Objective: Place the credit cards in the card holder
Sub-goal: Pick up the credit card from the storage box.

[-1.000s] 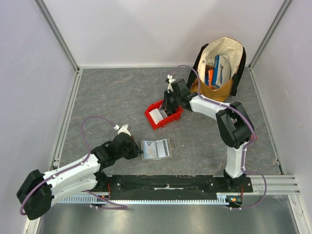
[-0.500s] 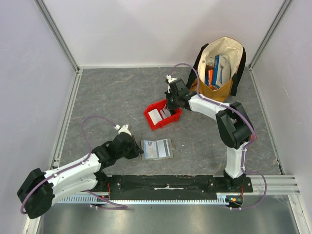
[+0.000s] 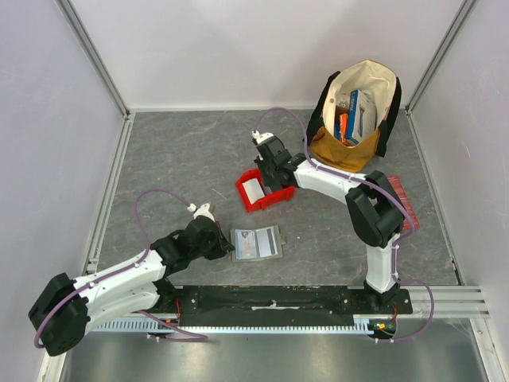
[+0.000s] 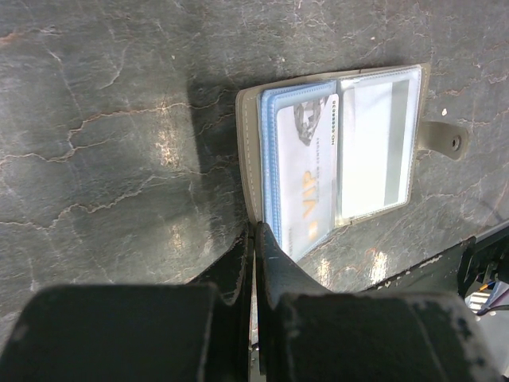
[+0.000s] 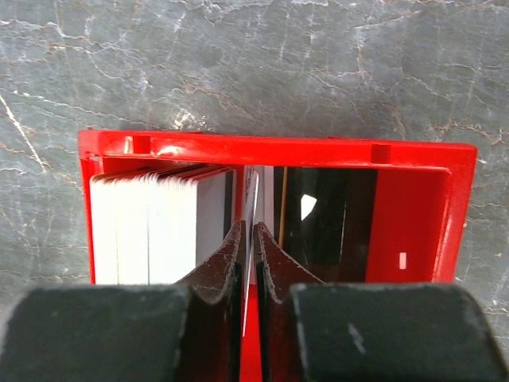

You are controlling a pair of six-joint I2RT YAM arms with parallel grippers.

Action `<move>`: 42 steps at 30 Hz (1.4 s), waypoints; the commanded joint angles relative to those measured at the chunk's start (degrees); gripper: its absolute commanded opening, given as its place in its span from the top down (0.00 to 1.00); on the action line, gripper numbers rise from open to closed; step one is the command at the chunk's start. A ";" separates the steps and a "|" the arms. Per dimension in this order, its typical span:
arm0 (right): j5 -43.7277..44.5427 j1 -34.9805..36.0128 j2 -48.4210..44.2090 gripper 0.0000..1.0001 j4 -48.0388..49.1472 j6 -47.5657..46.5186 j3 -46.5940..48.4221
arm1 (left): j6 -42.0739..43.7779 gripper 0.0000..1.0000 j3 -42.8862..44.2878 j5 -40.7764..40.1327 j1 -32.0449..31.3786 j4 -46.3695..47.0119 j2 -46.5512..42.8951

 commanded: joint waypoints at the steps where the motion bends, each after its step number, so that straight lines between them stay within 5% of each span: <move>1: 1.29 -0.61 0.56 0.86 -1.16 -1.39 0.27 | 1.98 0.98 0.63 0.61 -0.06 2.12 0.21; 18: -4.08 -0.53 0.56 0.82 -1.25 -1.04 -2.54 | 1.81 0.98 0.37 0.96 -0.06 2.30 -0.05; 25: -1.62 -0.61 -0.84 1.00 -0.55 -1.39 -1.58 | 1.81 0.98 0.28 1.05 -0.06 2.21 -0.23; 28: 0.84 -0.61 -2.42 1.00 -0.29 -2.27 -0.44 | 1.81 0.98 0.28 1.05 -0.06 2.03 -0.49; 36: 5.59 -0.61 -11.46 1.00 1.90 -2.36 -2.62 | 1.81 0.98 -0.16 0.61 -0.06 1.50 -1.90; 42: 4.46 -0.52 -22.98 1.00 11.13 1.15 -13.69 | 1.81 0.98 -0.07 0.69 -0.14 1.33 -1.90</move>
